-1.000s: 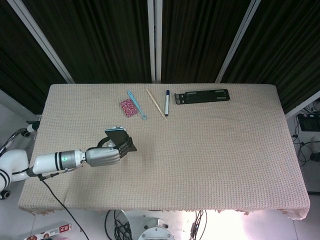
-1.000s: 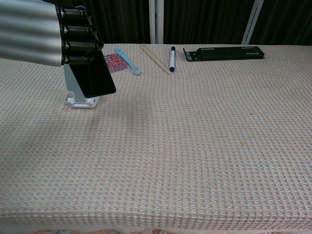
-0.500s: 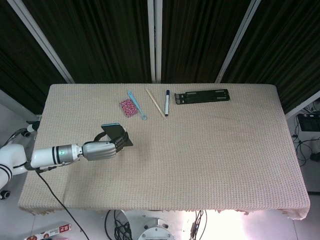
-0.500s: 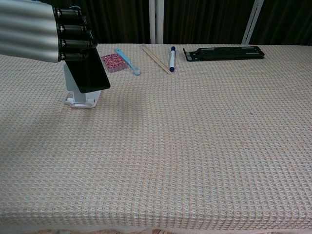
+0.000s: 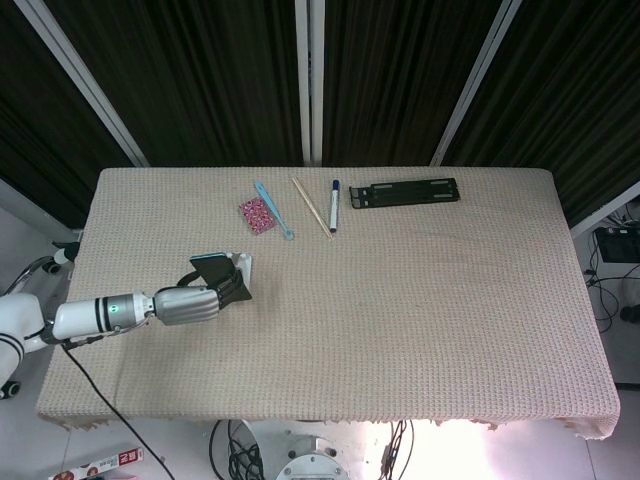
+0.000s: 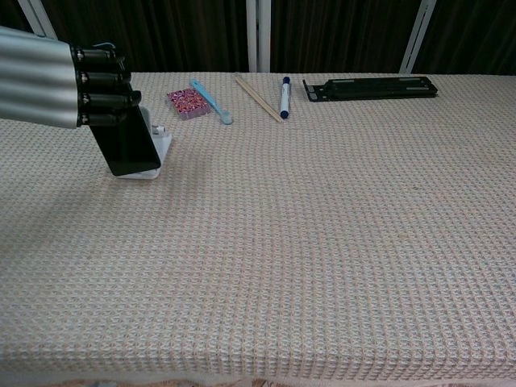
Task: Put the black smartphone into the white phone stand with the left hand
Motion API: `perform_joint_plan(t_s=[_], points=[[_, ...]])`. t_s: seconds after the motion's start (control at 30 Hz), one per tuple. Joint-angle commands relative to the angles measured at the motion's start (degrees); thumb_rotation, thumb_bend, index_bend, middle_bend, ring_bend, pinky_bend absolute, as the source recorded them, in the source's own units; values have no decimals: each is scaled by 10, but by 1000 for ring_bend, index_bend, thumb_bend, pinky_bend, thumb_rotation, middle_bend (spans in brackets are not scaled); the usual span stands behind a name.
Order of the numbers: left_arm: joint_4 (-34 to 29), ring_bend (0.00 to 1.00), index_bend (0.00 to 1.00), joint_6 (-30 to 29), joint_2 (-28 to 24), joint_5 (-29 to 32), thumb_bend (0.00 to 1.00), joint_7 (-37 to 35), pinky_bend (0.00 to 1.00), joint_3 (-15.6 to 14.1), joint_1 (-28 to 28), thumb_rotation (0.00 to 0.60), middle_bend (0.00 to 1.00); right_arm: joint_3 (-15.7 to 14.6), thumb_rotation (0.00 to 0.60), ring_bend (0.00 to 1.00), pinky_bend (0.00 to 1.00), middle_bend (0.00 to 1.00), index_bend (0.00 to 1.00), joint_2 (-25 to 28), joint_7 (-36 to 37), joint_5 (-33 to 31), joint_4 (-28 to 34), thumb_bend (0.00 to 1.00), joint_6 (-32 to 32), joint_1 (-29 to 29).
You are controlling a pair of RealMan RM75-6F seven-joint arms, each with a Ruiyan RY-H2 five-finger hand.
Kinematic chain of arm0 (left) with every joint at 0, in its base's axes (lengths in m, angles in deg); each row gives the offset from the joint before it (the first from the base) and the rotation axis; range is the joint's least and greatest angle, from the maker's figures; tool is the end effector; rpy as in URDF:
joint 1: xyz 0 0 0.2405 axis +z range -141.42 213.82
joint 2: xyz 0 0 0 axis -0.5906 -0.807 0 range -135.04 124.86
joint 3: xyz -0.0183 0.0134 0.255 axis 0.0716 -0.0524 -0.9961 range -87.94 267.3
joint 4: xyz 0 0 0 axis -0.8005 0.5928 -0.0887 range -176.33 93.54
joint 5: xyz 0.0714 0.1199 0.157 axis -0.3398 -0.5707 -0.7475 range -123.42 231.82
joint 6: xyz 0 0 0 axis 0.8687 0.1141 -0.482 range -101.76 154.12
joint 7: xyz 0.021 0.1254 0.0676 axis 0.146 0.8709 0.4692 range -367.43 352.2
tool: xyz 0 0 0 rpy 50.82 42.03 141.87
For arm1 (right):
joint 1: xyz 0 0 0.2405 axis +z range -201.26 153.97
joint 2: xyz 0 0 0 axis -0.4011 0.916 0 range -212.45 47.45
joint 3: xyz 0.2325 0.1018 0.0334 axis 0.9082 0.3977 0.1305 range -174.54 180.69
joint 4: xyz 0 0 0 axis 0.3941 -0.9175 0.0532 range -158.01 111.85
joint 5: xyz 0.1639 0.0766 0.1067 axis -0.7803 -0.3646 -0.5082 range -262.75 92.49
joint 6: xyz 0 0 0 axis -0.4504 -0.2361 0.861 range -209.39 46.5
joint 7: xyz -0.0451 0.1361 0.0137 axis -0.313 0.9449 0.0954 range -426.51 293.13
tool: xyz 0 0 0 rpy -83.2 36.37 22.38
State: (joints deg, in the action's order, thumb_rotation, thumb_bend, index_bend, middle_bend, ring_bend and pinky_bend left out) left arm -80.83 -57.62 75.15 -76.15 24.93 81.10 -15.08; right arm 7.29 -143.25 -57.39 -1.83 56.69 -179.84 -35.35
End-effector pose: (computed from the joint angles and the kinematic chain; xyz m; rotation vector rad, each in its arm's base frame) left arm -0.1941 0.3632 0.0780 -2.0750 1.3146 -0.5877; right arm -0.3752 -0.0802 0.2398 1.1204 -0.7647 0.7364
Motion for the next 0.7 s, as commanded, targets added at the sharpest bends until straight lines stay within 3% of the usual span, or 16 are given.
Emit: perform_joint_plan(t_s=[0.03,0.7], points=[[11,445,383,-8,7,7,579,-5,333,-3,-1,600,515,0,600,0,0,0,0,-1,-1,0,0,199,1,0],[68,422,383,-48,16,28,601,-35,323,-21,-27,600,495,5,600,0,0,0,0,2,-16,-5,18,199,-7,-8]])
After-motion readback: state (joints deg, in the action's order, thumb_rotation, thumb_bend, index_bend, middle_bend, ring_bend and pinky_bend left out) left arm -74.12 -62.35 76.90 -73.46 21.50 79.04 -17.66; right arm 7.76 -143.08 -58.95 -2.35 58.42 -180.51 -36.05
